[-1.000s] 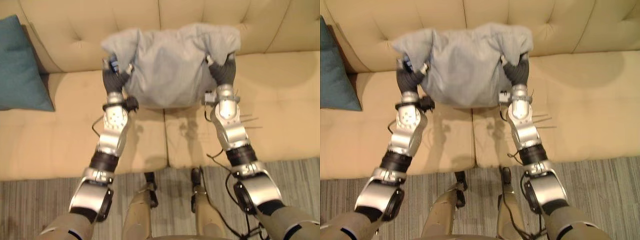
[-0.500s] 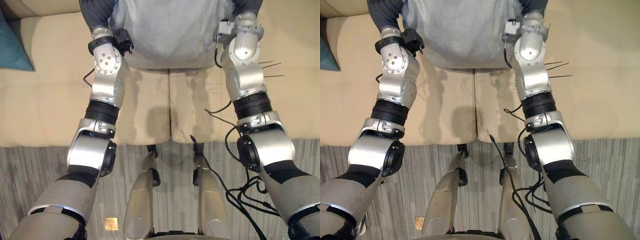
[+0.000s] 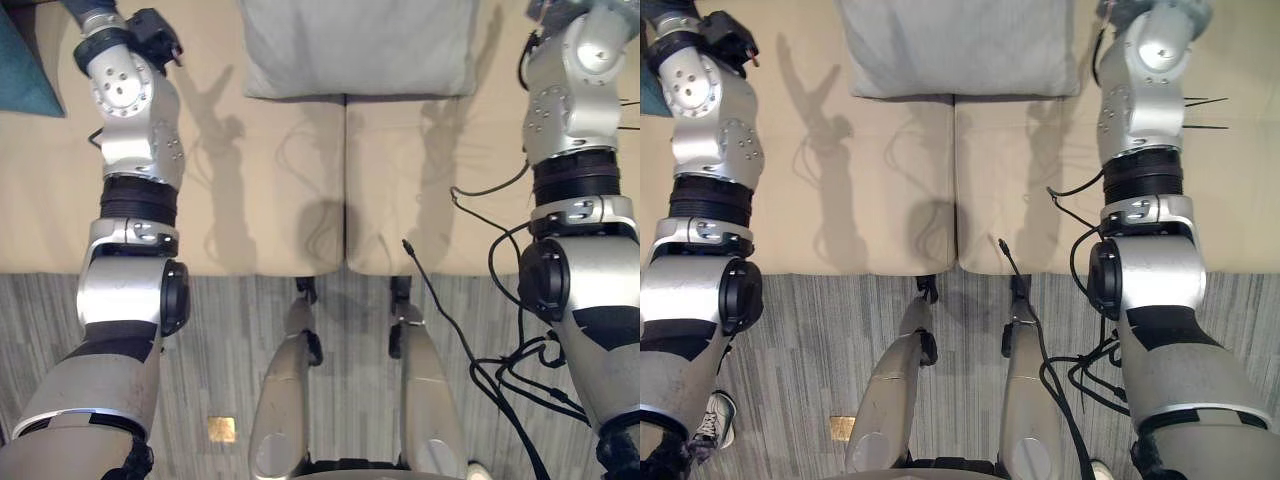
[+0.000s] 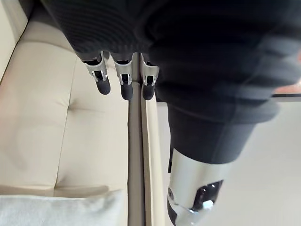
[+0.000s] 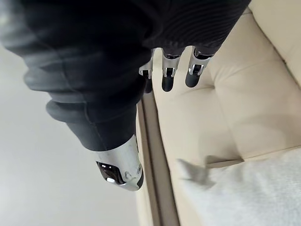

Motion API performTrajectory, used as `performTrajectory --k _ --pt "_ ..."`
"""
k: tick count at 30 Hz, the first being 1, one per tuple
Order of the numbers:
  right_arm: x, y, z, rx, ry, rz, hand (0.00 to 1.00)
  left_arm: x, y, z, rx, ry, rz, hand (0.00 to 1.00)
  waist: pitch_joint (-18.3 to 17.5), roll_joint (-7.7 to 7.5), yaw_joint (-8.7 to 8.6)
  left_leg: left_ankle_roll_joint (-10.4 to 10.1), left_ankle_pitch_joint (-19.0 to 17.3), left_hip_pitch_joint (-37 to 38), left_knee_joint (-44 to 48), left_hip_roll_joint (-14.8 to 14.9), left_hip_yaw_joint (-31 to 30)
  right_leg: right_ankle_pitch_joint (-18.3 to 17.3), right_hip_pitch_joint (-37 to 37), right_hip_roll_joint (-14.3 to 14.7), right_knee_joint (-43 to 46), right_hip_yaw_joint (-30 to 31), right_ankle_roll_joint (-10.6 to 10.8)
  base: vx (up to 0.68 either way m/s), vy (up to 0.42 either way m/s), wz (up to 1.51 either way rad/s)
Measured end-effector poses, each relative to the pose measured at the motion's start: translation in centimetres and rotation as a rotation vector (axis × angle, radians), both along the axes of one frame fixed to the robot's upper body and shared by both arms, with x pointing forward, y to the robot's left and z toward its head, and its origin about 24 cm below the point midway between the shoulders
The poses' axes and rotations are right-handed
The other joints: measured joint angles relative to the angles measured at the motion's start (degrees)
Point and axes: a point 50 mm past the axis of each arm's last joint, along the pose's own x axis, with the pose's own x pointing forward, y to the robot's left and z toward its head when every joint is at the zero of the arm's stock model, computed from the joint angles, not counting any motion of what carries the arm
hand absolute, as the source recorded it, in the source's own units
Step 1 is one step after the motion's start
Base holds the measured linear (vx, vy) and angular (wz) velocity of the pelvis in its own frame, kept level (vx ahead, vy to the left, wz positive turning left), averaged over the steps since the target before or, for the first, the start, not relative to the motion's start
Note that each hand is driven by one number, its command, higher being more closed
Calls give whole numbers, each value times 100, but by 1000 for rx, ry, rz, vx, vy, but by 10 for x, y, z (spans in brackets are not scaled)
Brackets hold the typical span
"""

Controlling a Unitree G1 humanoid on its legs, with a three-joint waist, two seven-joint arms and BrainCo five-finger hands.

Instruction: Pick up cushions and gather them together orderly.

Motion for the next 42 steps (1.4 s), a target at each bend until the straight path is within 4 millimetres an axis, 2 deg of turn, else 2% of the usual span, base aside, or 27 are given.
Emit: performTrajectory --k 3,5,6,7,8,9,10,11,13,14,16,17,18,20,23,26,30,32,33,35,36,37,39,40,41,42 --pt "-16 -13 -11 -29 -85 -12 0 -4 10 -22 20 22 14 0 -2 -3 42 0 1 147 -88 -8 47 -57 25 -6 129 35 -13 25 -45 -3" --pt "-18 -25 -37 -45 -56 -25 0 -7 12 -46 47 64 7 0 -4 -7 43 1 1 228 -94 -10 86 -57 82 -6 147 64 -13 42 -47 -7" --pt "-19 -33 -62 -49 -9 -42 0 -8 11 -66 55 98 -8 0 -5 -9 39 1 1 317 -95 -8 105 -57 164 -7 145 63 -12 64 -62 -1" --pt "-21 -42 -102 -74 83 -55 0 -11 6 -100 56 165 -39 0 -8 -14 37 1 -3 474 -97 0 123 -61 338 -8 130 55 -7 67 -68 1" --pt "-22 -44 -121 -87 129 -55 0 -13 5 -117 55 200 -53 0 -10 -16 37 0 -3 563 -98 5 127 -63 450 -7 105 46 -5 72 -71 4" --pt "-28 -45 -156 -108 213 -45 0 -20 2 -151 60 281 -72 0 -22 -35 14 -15 -24 720 -96 41 139 -87 647 -7 43 23 1 67 -74 3" --pt "-40 -44 -200 -120 321 -24 0 -34 0 -196 50 392 -97 0 -127 -62 -20 27 -195 872 -78 77 150 -199 843 -7 -21 0 4 68 -65 3" --pt "-45 -43 -217 -127 366 -20 0 -40 -1 -213 52 439 -104 0 -208 -87 -27 50 -219 878 -65 75 159 -245 857 -6 -22 0 -10 75 -67 0" --pt "-71 -42 -289 -174 608 0 0 -74 -4 -283 61 660 -162 0 -362 -127 -26 -4 -291 1093 -66 92 156 -273 1101 71 -91 -17 -25 59 -53 -2" --pt "-78 -41 -303 -188 661 3 0 -81 -4 -295 59 701 -173 0 -373 -136 -25 -4 -305 1161 -70 99 157 -280 1178 81 -128 -20 -25 39 -60 -5" --pt "-109 -39 -356 -221 874 25 0 -119 -2 -342 64 882 -210 0 -644 -136 -28 -6 -371 1321 -97 148 167 -280 1407 142 -312 -34 -33 46 -49 -7" --pt "-132 -37 -391 -221 1018 49 0 -144 -1 -369 60 1000 -225 0 -844 -154 -29 -20 -415 1503 -95 163 175 -278 1643 160 -423 -45 -35 79 -35 -4" --pt "-144 -36 -406 -223 1087 61 0 -155 -1 -380 55 1053 -230 0 -958 -171 -23 -26 -440 1593 -95 168 182 -279 1750 166 -471 -45 -34 104 -30 -4" --pt "-183 -31 -455 -226 1326 133 0 -200 2 -419 48 1260 -234 0 -1377 -246 -24 -37 -602 1975 -99 182 267 -295 2185 186 -720 -12 -12 98 -22 -16" --pt "-216 -31 -488 -250 1534 179 0 -238 -2 -453 58 1475 -253 0 -1646 -291 -39 -45 -749 2412 -110 179 435 -289 2632 193 -978 128 20 74 5 -28" --pt "-241 -31 -508 -277 1680 223 0 -266 -11 -474 81 1638 -306 0 -1843 -362 -56 -60 -859 2822 -119 172 612 -196 3002 200 -1219 309 35 44 17 -31" --pt "-248 -31 -513 -282 1723 249 0 -268 -13 -475 105 1654 -332 0 -1893 -459 -57 -58 -910 3166 -123 169 800 -184 3236 213 -1242 505 46 16 6 -27" --pt "-244 -30 -512 -295 1715 259 0 -265 -10 -473 116 1646 -328 0 -1882 -507 -45 -57 -911 3234 -118 167 940 -137 3203 228 -1193 651 101 -1 2 -38" --pt "-239 -27 -511 -315 1706 273 0 -262 -6 -471 134 1636 -321 0 -1862 -544 -48 -47 -917 3202 -85 166 985 -118 3152 233 -1115 710 131 -10 2 -23" --pt "-234 -22 -510 -337 1691 296 0 -249 1 -461 178 1590 -305 0 -1826 -683 -66 97 -1027 2865 414 182 1013 -34 2883 154 -797 737 175 -26 -4 -8" --pt "-233 -22 -509 -341 1689 300 0 -242 2 -456 185 1555 -295 0 -1811 -642 -49 147 -1087 2688 570 334 991 11 2825 219 -713 718 252 -95 -46 13" --pt "-230 -18 -509 -343 1682 314 0 -236 3 -451 177 1521 -286 0 -1730 -565 -50 193 -1116 2566 735 409 918 -548 2437 189 772 568 36 -111 -66 34" --pt "-241 -15 -514 -340 1712 332 0 -235 3 -448 176 1502 -283 0 -1760 -644 -45 219 -1133 2579 946 398 681 -992 2383 64 2709 409 180 -81 -149 58" --pt "-241 -13 -514 -344 1712 346 0 -238 4 -449 171 1509 -279 0 -1813 -726 -15 168 -1099 2460 1128 395 576 -1078 2574 -4 3146 446 304 -103 -226 48" --pt "-238 -12 -513 -343 1702 353 0 -240 4 -449 169 1514 -275 0 -1845 -784 -3 131 -1075 2355 1223 388 534 -1063 2713 -54 3158 471 310 -160 -227 31" --pt "-231 -12 -511 -353 1684 356 0 -242 5 -449 167 1519 -271 0 -1863 -820 16 58 -999 2161 1332 433 496 -1363 2825 -11 2774 500 387 -178 -199 1"
